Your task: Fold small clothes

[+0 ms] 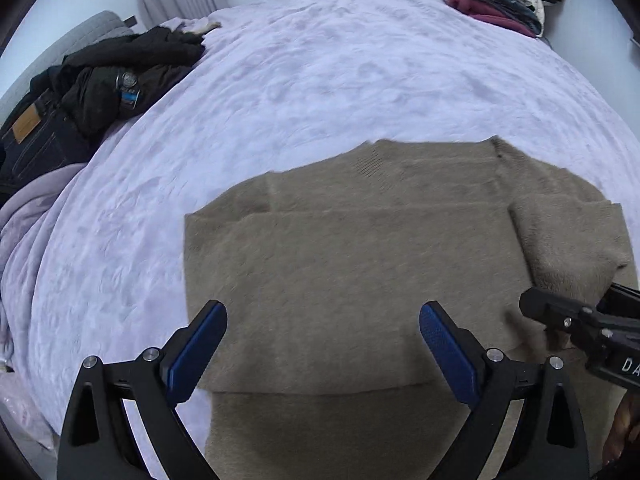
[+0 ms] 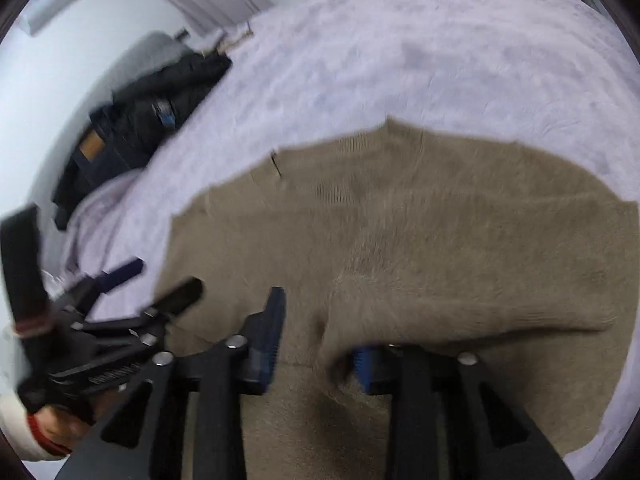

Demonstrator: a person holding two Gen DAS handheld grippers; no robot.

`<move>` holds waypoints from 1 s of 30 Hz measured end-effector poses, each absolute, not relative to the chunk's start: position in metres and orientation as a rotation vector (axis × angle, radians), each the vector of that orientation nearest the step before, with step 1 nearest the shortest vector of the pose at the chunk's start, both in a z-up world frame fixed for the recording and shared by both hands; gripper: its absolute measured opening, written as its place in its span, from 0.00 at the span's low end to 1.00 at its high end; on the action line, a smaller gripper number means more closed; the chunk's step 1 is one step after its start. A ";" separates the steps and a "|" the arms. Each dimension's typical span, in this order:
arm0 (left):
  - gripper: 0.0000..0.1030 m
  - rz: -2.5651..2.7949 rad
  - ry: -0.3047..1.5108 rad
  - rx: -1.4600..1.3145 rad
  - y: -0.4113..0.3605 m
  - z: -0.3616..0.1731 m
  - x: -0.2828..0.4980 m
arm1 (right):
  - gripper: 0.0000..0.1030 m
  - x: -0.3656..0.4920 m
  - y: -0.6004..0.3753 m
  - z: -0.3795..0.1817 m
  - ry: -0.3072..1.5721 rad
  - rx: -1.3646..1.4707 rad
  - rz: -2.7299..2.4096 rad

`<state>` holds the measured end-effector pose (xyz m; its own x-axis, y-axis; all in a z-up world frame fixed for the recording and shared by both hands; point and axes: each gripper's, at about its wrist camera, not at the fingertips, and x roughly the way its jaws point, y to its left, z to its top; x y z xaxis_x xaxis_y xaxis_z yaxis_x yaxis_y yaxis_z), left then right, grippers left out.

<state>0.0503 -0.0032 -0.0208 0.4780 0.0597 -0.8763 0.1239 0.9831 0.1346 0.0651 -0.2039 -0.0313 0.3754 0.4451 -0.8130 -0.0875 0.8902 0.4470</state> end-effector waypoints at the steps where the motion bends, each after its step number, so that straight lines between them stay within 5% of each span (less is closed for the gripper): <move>1: 0.95 -0.029 1.083 0.175 0.005 -0.025 0.050 | 0.56 0.062 -0.200 -0.039 1.153 0.359 0.345; 9: 0.95 -0.010 1.135 0.085 0.042 -0.041 0.041 | 0.59 0.038 -0.274 -0.041 1.003 0.897 0.103; 10: 0.95 -0.011 1.135 0.078 0.043 -0.040 0.039 | 0.54 0.041 -0.287 -0.047 0.990 0.976 0.071; 11: 0.95 -0.010 1.134 0.073 0.046 -0.039 0.038 | 0.24 0.042 -0.297 -0.053 0.975 1.072 0.041; 12: 0.95 -0.009 1.132 0.067 0.049 -0.038 0.037 | 0.07 0.045 -0.302 -0.056 0.951 1.162 0.038; 13: 0.95 -0.008 1.130 0.064 0.052 -0.037 0.035 | 0.06 0.050 -0.302 -0.054 0.937 1.182 0.048; 19: 0.95 0.072 1.134 0.037 0.089 -0.035 0.028 | 0.06 0.076 -0.167 0.023 0.934 0.449 0.380; 24: 0.95 0.144 1.153 0.025 0.120 -0.039 0.023 | 0.08 0.071 -0.053 -0.017 1.101 -0.015 0.549; 30: 0.95 0.105 1.146 0.003 0.133 -0.031 0.022 | 0.42 0.053 -0.026 -0.031 1.137 -0.154 0.536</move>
<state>0.0224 0.1325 -0.0313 0.4082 0.0845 -0.9090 -0.0815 0.9951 0.0559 0.0532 -0.0256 -0.0312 0.3096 0.3276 -0.8927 -0.4805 0.8640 0.1505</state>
